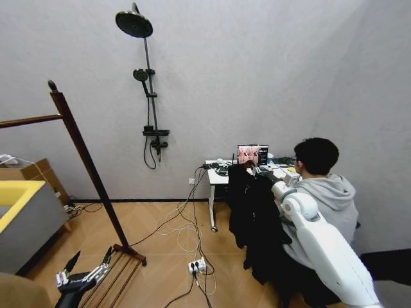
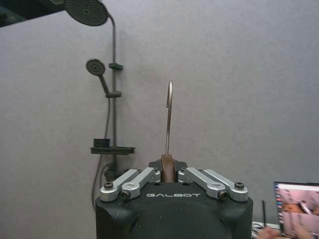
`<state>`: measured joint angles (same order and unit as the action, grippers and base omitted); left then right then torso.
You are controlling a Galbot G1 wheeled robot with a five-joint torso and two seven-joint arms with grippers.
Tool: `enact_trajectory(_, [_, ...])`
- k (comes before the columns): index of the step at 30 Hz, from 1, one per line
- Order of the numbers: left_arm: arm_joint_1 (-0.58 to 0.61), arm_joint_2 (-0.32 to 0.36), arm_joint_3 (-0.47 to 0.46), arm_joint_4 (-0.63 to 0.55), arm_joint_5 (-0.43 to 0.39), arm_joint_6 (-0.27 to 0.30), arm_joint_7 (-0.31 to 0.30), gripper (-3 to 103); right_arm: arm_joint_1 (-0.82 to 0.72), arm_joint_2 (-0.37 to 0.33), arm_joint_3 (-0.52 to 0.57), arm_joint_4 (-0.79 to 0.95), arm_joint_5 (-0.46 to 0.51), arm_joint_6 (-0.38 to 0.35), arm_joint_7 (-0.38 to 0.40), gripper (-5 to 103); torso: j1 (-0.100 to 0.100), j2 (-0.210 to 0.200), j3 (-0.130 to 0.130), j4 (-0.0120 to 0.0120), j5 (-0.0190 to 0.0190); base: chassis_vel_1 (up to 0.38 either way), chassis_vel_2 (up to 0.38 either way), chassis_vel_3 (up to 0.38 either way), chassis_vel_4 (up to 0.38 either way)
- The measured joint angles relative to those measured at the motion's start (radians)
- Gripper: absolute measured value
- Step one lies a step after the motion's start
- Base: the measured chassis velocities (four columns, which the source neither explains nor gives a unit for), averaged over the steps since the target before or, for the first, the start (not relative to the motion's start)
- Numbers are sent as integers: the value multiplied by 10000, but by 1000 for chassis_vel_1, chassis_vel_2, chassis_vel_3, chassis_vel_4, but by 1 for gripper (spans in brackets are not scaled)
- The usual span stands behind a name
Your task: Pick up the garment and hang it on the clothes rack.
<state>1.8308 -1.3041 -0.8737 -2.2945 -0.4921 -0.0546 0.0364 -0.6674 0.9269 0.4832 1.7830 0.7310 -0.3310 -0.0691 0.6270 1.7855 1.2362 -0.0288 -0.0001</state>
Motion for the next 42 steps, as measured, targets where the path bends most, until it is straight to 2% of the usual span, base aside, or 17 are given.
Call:
enact_trajectory(10, [0, 0, 0, 0, 0, 0, 0, 100, -478, -176, 47, 1014, 712, -343, 40, 9, 1, 0, 0, 1, 0, 103, 96, 107, 93])
enact_trajectory(42, [0, 0, 0, 0, 1, 0, 0, 100, -1330, -356, 796, 1217, 893, -126, -145, 9, 1, 0, 0, 0, 1, 130, 121, 132, 120])
